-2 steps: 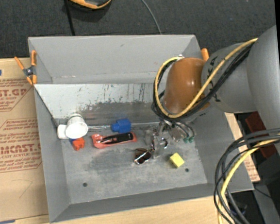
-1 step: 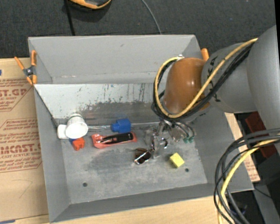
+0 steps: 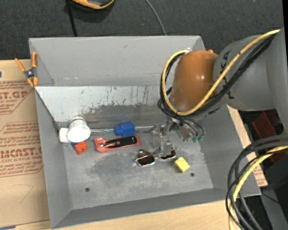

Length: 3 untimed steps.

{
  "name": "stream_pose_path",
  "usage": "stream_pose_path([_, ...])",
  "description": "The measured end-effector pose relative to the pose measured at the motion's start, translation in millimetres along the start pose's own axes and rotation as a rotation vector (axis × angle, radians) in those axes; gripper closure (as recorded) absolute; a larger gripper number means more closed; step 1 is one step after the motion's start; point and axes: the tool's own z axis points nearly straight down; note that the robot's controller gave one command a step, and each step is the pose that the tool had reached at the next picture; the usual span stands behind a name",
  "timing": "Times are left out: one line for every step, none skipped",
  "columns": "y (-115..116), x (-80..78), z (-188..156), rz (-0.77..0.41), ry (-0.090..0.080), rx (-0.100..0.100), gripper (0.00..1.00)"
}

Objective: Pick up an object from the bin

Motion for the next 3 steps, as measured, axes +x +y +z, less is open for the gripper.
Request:
stream_pose_path([-16.8, 4.7, -96.1, 0.016, -0.013, 0.003, 0.00])
stream_pose_path([-16.5, 5.1, -95.5, 0.015, -0.012, 0.003, 0.00])
stream_pose_path([-23.3, 23.7, -45.6, -0.015, -0.020, 0.005, 0.00])
